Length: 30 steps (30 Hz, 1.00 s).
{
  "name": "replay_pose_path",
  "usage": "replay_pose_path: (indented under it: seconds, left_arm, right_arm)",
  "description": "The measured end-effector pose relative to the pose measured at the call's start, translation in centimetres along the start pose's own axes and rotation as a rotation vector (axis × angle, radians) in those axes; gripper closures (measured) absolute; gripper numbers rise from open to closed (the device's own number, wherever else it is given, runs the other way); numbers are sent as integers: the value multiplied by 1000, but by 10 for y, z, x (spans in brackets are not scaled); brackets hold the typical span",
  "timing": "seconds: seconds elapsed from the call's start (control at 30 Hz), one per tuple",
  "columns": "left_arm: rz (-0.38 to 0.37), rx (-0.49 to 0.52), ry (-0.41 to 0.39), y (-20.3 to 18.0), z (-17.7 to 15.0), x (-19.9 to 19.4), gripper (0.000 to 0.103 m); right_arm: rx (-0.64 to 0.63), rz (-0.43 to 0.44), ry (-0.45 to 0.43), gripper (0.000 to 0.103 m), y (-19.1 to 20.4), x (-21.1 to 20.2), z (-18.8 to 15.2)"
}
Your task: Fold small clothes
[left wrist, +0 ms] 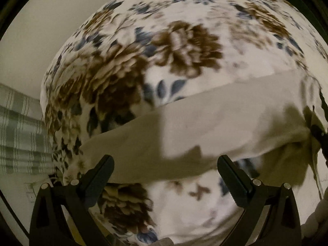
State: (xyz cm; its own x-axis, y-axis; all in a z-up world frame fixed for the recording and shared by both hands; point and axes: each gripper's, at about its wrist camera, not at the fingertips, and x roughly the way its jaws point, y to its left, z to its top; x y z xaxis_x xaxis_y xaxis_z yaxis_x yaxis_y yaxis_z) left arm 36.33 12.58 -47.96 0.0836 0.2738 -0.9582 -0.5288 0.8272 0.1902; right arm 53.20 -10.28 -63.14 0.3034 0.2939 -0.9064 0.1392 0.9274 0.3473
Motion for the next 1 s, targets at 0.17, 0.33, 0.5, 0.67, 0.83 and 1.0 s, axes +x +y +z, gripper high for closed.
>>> replay_pose_path:
  seconds: [0.17, 0.33, 0.5, 0.67, 0.83, 1.0]
  left_arm:
    - [-44, -82, 35, 35, -9, 5, 0]
    - [-169, -255, 95, 81, -31, 10, 0]
    - [-283, -493, 160, 115, -56, 37, 0]
    - [-430, -859, 184, 151, -77, 81, 0]
    - [-471, -1139, 132, 179, -99, 109, 6]
    - [-441, -1262, 31, 196, -98, 113, 45]
  right_arm:
    - [92, 68, 110, 83, -19, 8, 6]
    - [198, 198, 105, 25, -61, -38, -1]
    - [195, 96, 97, 24, -98, -80, -16]
    - [176, 14, 151, 24, -118, -79, -37]
    - [152, -16, 162, 24, -115, -66, -42]
    - [147, 1, 152, 24, -97, -58, -34]
